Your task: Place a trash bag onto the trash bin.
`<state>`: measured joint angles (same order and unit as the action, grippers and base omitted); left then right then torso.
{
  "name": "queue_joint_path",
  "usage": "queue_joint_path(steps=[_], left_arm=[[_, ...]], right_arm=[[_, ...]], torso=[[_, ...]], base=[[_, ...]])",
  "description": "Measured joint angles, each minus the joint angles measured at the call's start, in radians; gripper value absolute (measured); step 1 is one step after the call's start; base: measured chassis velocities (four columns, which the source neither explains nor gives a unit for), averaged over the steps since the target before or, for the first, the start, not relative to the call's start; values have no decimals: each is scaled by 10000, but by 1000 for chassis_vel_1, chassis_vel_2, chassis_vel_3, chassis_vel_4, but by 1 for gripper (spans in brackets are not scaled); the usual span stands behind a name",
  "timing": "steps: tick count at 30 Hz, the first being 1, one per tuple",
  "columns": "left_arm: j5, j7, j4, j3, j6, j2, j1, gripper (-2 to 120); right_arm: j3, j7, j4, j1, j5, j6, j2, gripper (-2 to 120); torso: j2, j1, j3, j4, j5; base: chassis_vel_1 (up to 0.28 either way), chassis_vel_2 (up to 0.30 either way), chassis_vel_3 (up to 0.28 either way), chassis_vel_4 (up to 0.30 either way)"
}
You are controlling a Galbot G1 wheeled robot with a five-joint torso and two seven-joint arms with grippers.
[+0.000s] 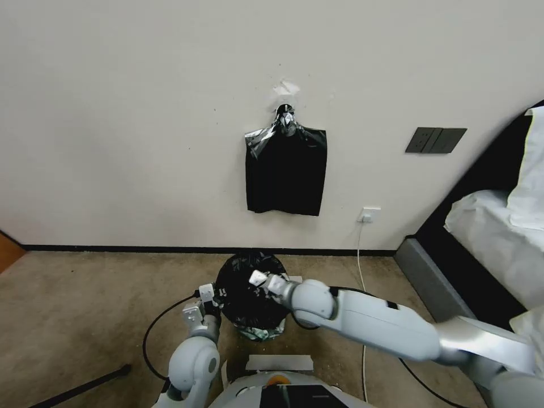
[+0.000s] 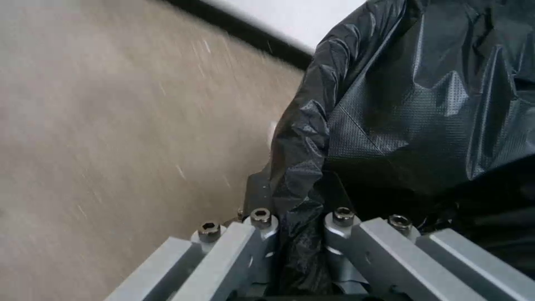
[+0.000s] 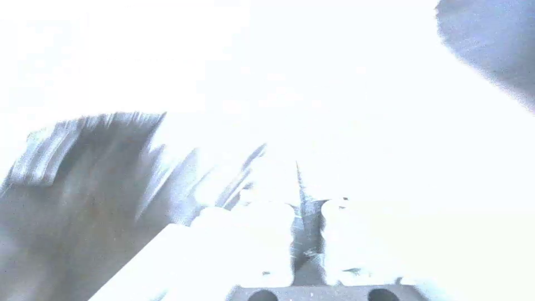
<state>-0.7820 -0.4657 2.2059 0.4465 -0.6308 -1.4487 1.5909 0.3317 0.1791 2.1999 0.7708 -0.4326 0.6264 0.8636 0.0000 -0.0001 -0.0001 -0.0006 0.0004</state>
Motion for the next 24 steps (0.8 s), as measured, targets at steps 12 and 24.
queue_joint_path(steps=[12,24], left_arm=[[37,771,-778,-122,-75,108,-98,2],[1384,1505,-1378,-418,427,-46,-19,2]], right_arm=[[-1975,-677,-146,2514,597,-1616,633,52],[-2167,-1024,-251,3049,849,-1904,888,97]], torso=[[0,0,0,5,-4],[1,-1,0,7,-1]], base=[[0,0,0,0],[0,0,0,0]])
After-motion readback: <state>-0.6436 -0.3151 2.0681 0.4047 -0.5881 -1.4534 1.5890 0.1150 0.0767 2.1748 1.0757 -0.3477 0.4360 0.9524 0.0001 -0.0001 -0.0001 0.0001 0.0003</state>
